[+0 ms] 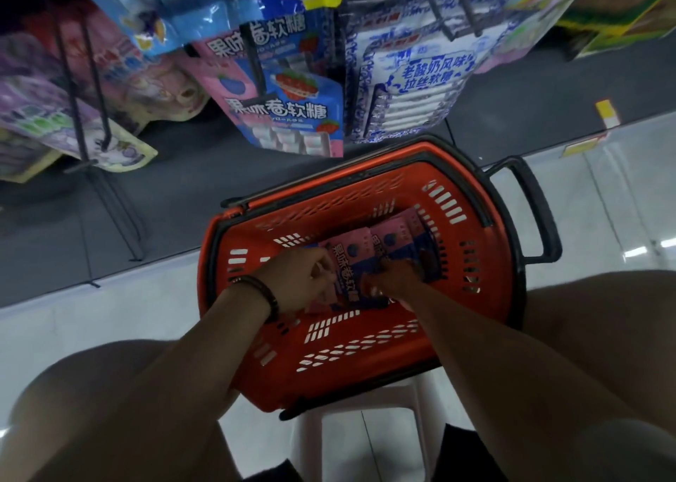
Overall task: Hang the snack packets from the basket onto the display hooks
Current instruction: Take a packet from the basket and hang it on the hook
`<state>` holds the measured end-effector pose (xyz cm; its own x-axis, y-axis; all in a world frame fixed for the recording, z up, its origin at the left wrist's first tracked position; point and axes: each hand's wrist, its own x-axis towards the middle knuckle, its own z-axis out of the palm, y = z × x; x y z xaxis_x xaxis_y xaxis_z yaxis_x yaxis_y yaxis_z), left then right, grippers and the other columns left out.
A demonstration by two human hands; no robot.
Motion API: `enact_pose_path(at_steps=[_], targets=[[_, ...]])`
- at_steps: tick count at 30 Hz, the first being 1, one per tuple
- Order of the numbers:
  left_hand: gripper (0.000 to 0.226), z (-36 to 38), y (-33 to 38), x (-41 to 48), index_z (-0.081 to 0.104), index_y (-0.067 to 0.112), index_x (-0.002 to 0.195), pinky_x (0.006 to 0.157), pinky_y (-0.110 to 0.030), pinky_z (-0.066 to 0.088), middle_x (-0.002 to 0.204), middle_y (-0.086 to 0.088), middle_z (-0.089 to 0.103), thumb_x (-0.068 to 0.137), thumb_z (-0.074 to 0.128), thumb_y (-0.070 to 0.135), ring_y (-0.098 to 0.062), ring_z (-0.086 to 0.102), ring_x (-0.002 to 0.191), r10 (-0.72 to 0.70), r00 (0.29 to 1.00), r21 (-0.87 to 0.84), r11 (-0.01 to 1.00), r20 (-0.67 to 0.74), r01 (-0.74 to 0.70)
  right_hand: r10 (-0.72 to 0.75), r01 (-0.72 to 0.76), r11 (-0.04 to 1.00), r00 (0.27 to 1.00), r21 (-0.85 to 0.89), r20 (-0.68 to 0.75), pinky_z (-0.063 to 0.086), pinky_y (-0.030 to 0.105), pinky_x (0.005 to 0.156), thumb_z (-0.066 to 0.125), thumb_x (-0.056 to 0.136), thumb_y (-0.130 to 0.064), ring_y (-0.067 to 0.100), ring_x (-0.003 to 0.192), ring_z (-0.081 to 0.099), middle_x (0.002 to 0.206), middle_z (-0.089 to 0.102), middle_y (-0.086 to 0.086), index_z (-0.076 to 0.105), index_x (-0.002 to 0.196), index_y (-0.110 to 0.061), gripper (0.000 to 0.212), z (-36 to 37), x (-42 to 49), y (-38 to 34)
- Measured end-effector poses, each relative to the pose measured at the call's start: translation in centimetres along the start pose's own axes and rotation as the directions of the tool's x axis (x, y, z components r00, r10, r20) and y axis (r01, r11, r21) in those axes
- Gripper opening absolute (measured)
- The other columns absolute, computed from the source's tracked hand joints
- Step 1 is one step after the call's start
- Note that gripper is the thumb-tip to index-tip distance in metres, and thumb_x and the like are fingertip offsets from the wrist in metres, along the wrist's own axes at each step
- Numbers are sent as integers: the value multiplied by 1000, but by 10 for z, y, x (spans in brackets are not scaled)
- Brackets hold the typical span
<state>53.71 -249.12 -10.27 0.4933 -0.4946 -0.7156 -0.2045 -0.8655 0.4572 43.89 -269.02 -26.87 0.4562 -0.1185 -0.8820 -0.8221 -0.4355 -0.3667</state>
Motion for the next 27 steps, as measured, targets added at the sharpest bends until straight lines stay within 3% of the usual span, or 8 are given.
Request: enact_pose_path(at_steps=[2,6,11,14,17,20,22,27], targets=[[20,-3,-3,1,69,25,123,88,-32,54,115,4,71,105,64,32,-17,68,104,6,1000,9,1000,-13,-5,-35,35,993,999,110,-1,53,54,99,59,106,-17,45,122,63,124,65,35,60,127,14,37,-1,-6,-6],[17,-12,-9,0,72,28,117,93,-37,56,115,2,74,101,69,34,-19,69,106,-30,994,-16,999,-104,28,-191,193,955,981,224,-30,47,17,65,56,109,-14,10,81,58,94,61,0,58,107,-20,6,-11,-36,-27],[29,-17,-13,-13,70,19,121,92,-34,52,120,-7,74,96,75,34,-28,69,113,-51,988,25,998,-149,55,-311,300,938,949,176,40,51,25,68,50,110,-15,10,68,62,83,63,4,63,99,-13,17,-36,-74,-55],[72,-20,-10,-31,58,21,139,102,-32,48,140,-5,64,80,87,50,-27,62,128,-67,980,-26,998,-188,64,-423,381,873,902,306,84,50,24,70,49,111,-6,3,63,61,78,63,6,64,91,-5,24,-54,-103,-65],[113,-33,-8,-57,48,29,152,115,-34,47,145,13,57,54,88,69,-11,59,131,-15,957,-144,989,-289,-28,-493,407,813,861,416,122,51,25,70,61,106,-16,12,76,65,89,73,3,68,110,4,21,-78,-144,-81],[64,-48,3,-92,64,22,136,104,-31,58,122,20,77,80,95,22,2,71,114,93,965,-375,909,-244,-182,-584,466,737,804,490,114,60,31,78,73,92,-35,17,78,73,100,79,10,74,117,-2,41,-100,-186,-94],[44,-47,13,-116,69,8,131,96,-26,61,114,10,82,90,80,-5,-6,76,110,154,959,-545,796,-238,-263,-612,489,698,787,523,81,62,35,81,70,94,-29,21,80,74,108,77,20,76,117,-1,37,-110,-212,-98],[26,-11,24,-158,72,-2,120,93,-34,61,119,-11,81,95,71,-7,-21,77,107,66,857,-693,558,-511,-456,-655,529,556,754,642,-55,61,44,83,76,93,-34,31,86,76,107,79,20,82,108,-13,27,-111,-265,-93]])
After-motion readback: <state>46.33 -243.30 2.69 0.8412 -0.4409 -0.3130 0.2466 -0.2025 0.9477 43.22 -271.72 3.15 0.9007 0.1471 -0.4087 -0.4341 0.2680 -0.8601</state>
